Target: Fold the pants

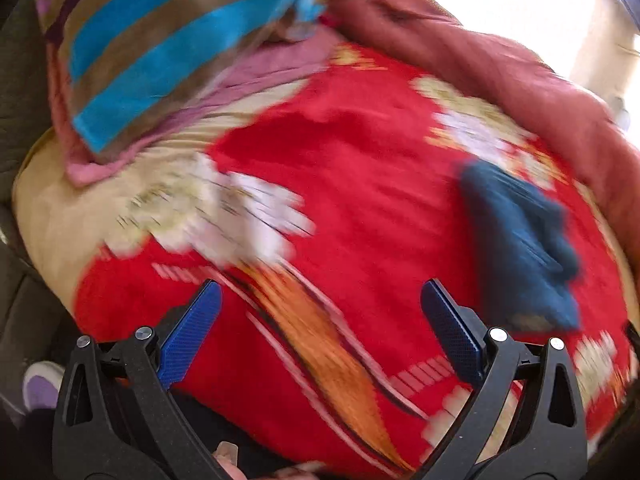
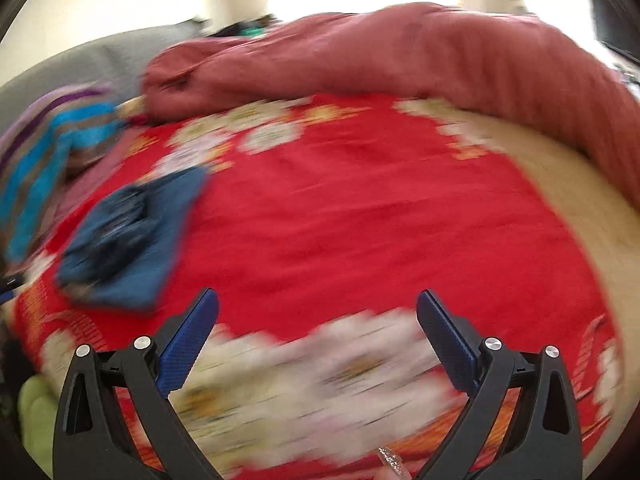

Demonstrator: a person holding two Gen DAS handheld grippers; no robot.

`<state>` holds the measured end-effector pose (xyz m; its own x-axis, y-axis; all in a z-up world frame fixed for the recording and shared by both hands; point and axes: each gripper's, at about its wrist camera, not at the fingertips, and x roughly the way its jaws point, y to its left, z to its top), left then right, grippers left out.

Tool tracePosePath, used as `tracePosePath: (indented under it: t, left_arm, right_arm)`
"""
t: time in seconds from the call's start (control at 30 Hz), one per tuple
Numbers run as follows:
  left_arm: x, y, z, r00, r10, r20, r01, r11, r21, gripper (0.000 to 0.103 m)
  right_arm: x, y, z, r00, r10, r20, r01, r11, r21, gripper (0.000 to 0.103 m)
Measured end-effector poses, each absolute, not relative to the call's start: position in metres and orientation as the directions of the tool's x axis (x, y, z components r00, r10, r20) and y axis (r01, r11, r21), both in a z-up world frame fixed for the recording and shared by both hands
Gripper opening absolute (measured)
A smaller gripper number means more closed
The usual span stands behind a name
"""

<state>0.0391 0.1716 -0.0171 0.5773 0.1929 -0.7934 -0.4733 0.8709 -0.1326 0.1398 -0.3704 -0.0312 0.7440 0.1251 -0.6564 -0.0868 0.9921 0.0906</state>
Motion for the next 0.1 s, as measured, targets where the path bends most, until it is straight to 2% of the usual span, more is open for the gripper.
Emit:
tracePosePath:
  t: [0.07,0.1]
  left_arm:
    - [0.058,0.206,-0.024,0.541,0.232,-0.808,-0.526,0.843,-0.110,0.093]
    - [0.072,0.227,-0.030,0.511,0.253,-0.822,-0.560,0.823,-0.095,0.094]
  right_arm:
    - [0.166,-0.412,-0.036,0.741,0.007,-0.671,0.037,0.998,0.052,0.098]
    - [0.166,-0.412,-0.036,0.741,0.007,-0.671,0.037,0.998,0.052,0.098]
